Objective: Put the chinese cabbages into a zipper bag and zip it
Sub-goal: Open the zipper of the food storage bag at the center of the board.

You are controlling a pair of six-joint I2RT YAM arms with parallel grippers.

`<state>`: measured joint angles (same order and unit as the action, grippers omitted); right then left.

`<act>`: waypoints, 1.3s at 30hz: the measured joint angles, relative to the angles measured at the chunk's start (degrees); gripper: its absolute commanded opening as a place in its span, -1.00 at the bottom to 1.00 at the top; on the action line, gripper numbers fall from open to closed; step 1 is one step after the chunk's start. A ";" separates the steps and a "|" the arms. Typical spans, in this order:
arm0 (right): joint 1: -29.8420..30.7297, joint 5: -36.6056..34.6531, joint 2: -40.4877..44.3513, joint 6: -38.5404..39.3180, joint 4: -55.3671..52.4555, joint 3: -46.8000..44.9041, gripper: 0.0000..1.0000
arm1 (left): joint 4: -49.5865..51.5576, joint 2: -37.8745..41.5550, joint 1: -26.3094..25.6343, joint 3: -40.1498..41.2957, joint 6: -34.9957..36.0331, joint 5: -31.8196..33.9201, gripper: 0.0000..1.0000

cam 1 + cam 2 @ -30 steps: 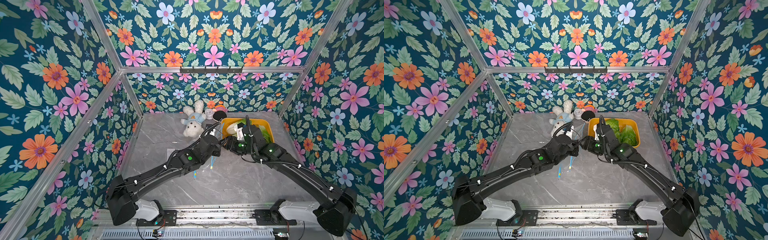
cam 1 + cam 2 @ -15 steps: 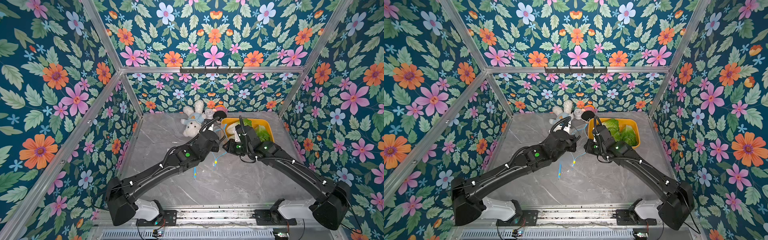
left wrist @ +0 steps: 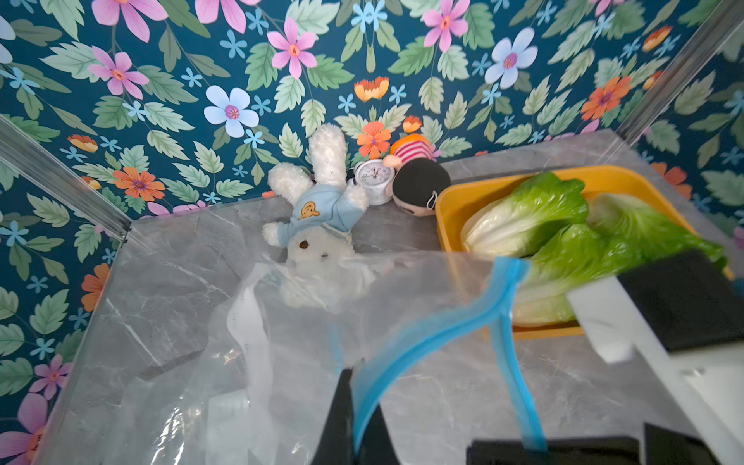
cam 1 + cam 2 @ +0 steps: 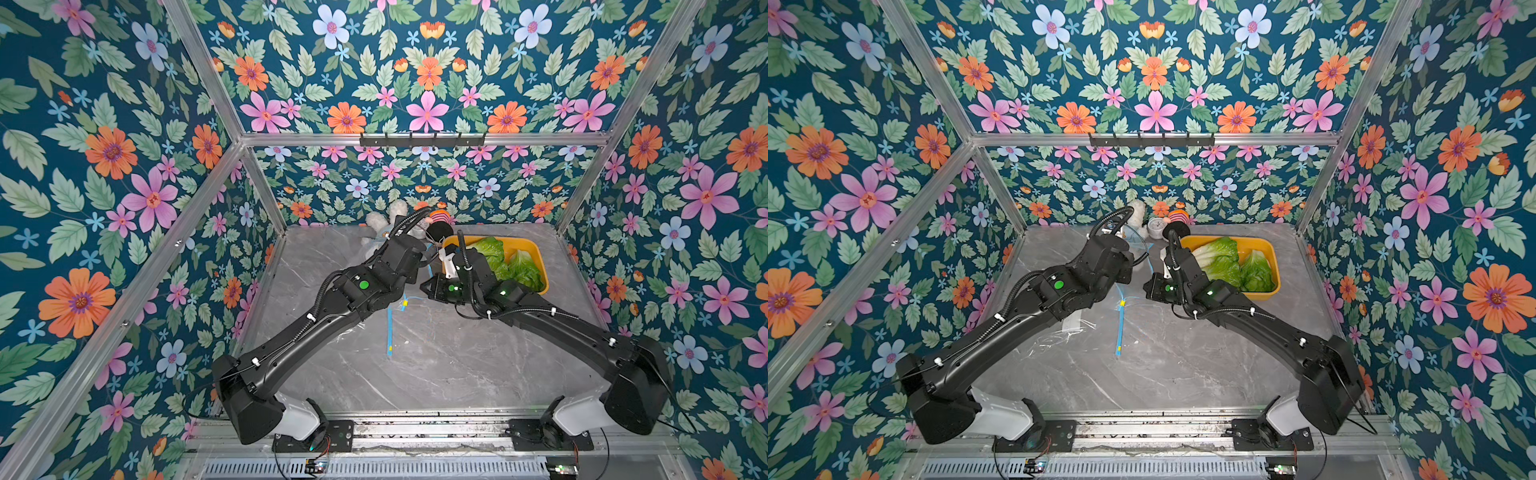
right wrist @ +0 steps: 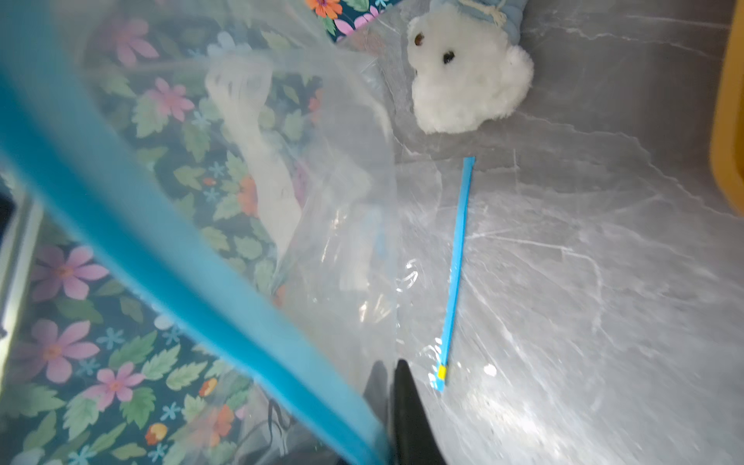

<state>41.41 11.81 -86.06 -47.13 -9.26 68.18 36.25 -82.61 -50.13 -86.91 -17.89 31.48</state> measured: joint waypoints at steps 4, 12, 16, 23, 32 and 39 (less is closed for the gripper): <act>0.11 1.64 -6.03 -3.21 7.98 -1.73 -0.72 | 0.44 -0.52 2.56 5.88 -0.04 -1.14 -1.00; -0.28 2.05 -11.10 -5.35 13.07 -5.97 -0.47 | -2.60 -0.74 6.93 13.42 -1.75 -4.85 -1.00; -0.44 1.01 -10.58 -4.92 12.39 -6.62 -0.31 | -4.74 -2.75 6.93 13.53 -2.36 -7.48 -1.00; -1.01 1.75 -3.50 -0.87 10.21 -6.14 -0.07 | -6.99 -5.09 6.99 12.83 -2.75 -11.58 -1.00; -12.17 5.01 10.67 5.01 0.15 -7.74 0.13 | -8.81 -7.26 6.97 12.04 -2.97 -15.61 -1.00; -32.48 8.22 10.10 10.34 -6.78 -9.66 0.34 | -9.51 -9.40 6.82 10.80 -3.91 -18.71 -1.00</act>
<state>8.93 20.03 -75.96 -36.80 -16.03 58.52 26.74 -92.01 -43.31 -76.12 -21.80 12.78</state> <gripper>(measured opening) 0.643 0.049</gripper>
